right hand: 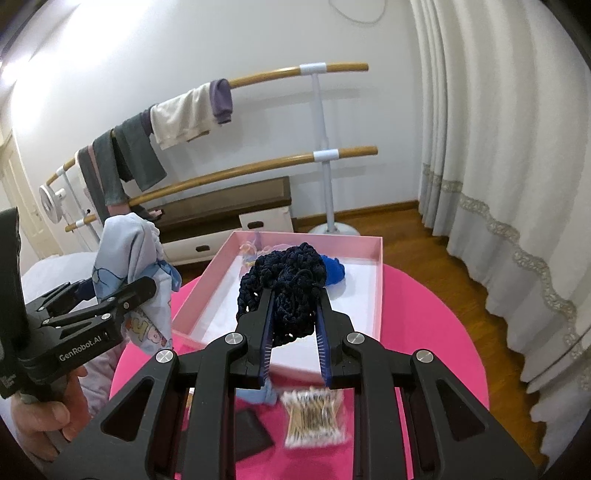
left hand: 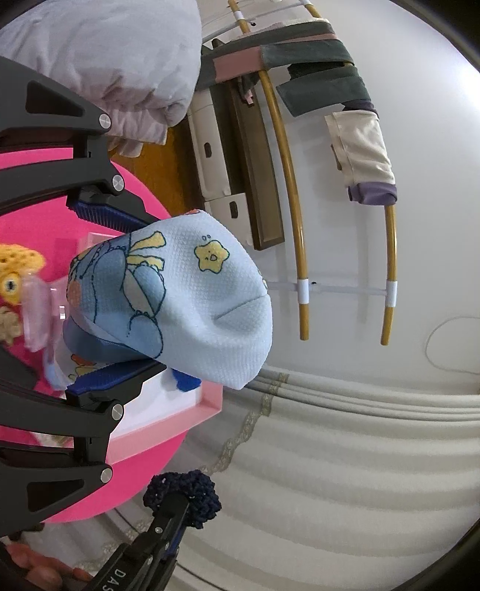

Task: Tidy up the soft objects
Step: 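Carry the blue cloth into the box with the left tool while the right tool places the navy scrunchie, then open both tools and pull them back from the pink box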

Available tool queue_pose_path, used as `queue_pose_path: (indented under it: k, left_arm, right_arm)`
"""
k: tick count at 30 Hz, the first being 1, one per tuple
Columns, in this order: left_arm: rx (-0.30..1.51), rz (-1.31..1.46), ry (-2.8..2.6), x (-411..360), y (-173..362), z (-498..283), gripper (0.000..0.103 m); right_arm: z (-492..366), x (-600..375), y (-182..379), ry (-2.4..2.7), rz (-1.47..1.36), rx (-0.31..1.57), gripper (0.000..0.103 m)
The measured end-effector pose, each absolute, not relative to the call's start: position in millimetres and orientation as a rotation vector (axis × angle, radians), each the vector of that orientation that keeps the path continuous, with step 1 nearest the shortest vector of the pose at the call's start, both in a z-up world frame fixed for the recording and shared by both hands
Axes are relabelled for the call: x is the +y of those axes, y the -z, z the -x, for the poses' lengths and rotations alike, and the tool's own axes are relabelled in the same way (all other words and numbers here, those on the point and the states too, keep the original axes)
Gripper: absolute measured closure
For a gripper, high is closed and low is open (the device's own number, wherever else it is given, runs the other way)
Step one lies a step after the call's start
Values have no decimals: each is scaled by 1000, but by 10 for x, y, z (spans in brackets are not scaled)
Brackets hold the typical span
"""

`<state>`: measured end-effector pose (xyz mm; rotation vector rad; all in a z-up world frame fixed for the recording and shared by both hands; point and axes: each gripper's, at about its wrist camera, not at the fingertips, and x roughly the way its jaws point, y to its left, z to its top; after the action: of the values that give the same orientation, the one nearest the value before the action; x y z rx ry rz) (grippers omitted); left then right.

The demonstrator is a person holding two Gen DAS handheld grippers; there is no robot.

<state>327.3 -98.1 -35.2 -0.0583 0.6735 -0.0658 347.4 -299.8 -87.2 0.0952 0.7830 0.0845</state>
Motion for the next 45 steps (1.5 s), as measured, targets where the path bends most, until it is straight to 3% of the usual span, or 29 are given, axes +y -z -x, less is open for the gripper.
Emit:
queue_pose_path:
  k: [26, 34, 38, 40, 42, 43, 45]
  left_arm:
    - [800, 30, 68, -1219, 1038, -5224, 43]
    - [859, 11, 66, -1300, 1247, -5666, 33]
    - [874, -34, 58, -1370, 1308, -5773, 27]
    - [853, -50, 44, -1377, 1274, -5771, 17]
    - [833, -40, 36, -1348, 1226, -5760, 1]
    - [820, -33, 37, -1326, 1202, -5722, 0]
    - [802, -31, 34, -1308, 1169, -5606, 0]
  right_arm:
    - [-4463, -3270, 1630, -56, -142, 961, 83]
    - [-4599, -3328, 1936, -40, -156, 1033, 80]
    - [-4597, -3367, 2029, -38, -182, 1046, 68]
    - [-4571, -3378, 2043, -31, -187, 1045, 60]
    - [-4509, -3407, 2025, -20, -198, 1030, 38]
    - [-4480, -3412, 2000, -15, -203, 1019, 32]
    - [-4437, -3419, 1953, -9, -209, 1000, 10]
